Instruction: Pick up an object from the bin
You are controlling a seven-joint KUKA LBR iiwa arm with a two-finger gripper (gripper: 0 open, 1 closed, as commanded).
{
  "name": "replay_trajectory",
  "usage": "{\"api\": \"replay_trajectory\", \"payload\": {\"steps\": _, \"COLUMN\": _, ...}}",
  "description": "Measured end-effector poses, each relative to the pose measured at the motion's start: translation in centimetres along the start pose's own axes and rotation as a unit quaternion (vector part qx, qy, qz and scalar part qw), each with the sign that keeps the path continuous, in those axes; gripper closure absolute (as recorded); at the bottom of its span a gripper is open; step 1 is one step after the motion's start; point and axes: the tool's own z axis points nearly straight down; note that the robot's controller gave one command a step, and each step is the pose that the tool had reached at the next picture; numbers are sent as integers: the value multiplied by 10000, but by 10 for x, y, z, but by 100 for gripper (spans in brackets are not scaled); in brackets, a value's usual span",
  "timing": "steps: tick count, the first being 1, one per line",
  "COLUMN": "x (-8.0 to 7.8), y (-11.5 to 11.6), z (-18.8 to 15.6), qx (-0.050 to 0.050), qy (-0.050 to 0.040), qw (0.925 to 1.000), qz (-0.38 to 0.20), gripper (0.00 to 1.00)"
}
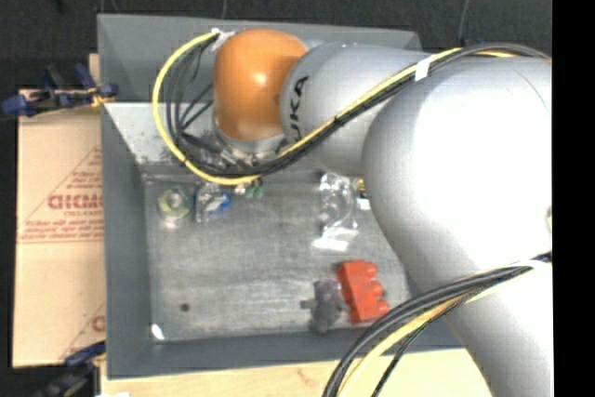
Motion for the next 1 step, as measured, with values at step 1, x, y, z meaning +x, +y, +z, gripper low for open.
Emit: {"api": "replay_trajectory", "payload": {"steps": 1, "x": 27, "y": -16, "z": -159, "qx": 9, "qy": 29, "qw": 9961, "qz": -885, "gripper": 100}}
